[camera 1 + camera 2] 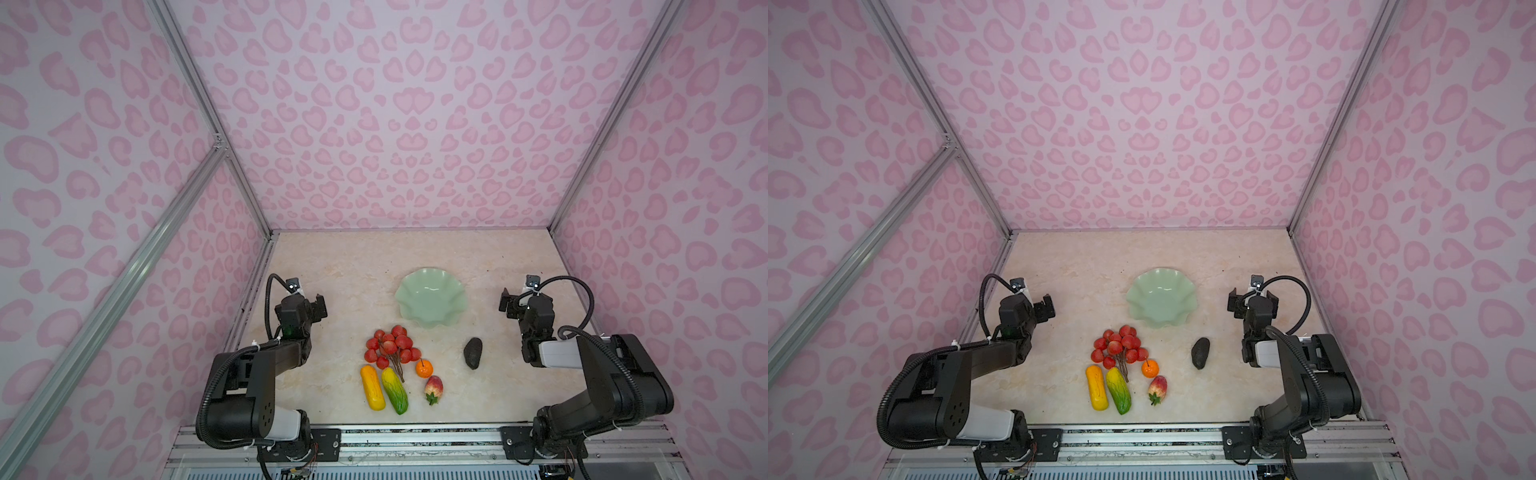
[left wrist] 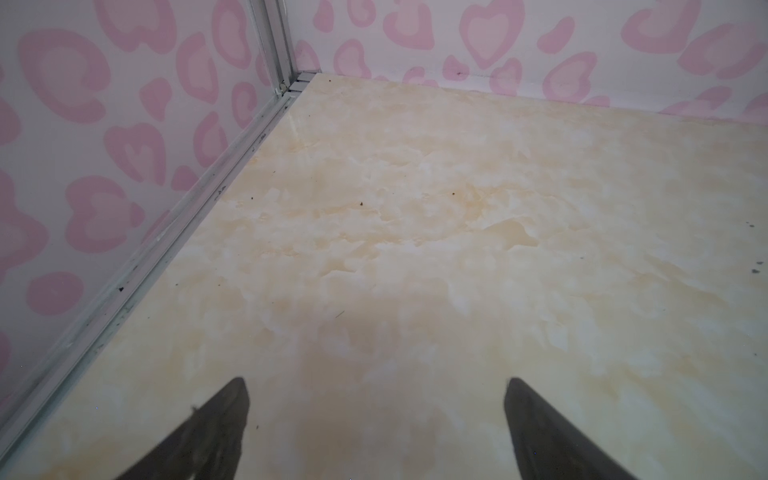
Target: Place and organize the fake fruits in the fruit bowl
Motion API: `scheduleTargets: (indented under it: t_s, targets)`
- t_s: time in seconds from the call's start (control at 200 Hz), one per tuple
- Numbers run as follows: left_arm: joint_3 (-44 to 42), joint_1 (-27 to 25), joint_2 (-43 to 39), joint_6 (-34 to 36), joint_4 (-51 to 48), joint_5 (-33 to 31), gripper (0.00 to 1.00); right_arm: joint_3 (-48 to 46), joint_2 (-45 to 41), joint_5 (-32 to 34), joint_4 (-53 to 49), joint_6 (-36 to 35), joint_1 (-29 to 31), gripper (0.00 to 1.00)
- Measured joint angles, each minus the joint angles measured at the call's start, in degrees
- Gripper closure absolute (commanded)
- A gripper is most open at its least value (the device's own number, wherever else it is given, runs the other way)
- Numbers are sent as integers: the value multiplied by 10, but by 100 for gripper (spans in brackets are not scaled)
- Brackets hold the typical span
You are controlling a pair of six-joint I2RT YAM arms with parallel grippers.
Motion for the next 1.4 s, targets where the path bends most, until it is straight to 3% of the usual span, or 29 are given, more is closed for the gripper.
scheduleTargets:
  t_s: [0.175, 0.32, 0.415, 0.52, 0.68, 0.82, 0.93, 1.06, 1.27, 1.4]
  targets:
    - [9, -8, -105, -15, -16, -22, 3, 2, -62, 42, -47, 2, 14, 1]
    - [31, -10, -219, -73, -59, -25, 3, 123, -168, 98, -200, 64, 36, 2]
    - [51, -10, -268, -135, -87, -37, 3, 186, -199, 73, -304, 111, 14, 13]
    - [53, -7, -305, -219, -139, -57, 4, 217, -228, 12, -431, 142, 23, 15]
    - [56, -6, -336, -291, -210, -58, 2, 221, -271, -36, -602, 194, 97, 14]
    - [84, -6, -328, -303, -269, -31, 3, 155, -302, -47, -709, 262, 209, 16]
    - [97, -6, -325, -303, -299, -8, 3, 119, -309, -42, -751, 322, 296, 16]
    - [97, -6, -327, -303, -318, 9, 3, 101, -290, -20, -754, 383, 352, 18]
    - [95, -6, -334, -307, -326, 25, 2, 89, -223, 0, -731, 438, 368, 28]
    - [92, -6, -332, -307, -328, 34, 2, 89, -181, 3, -708, 451, 374, 44]
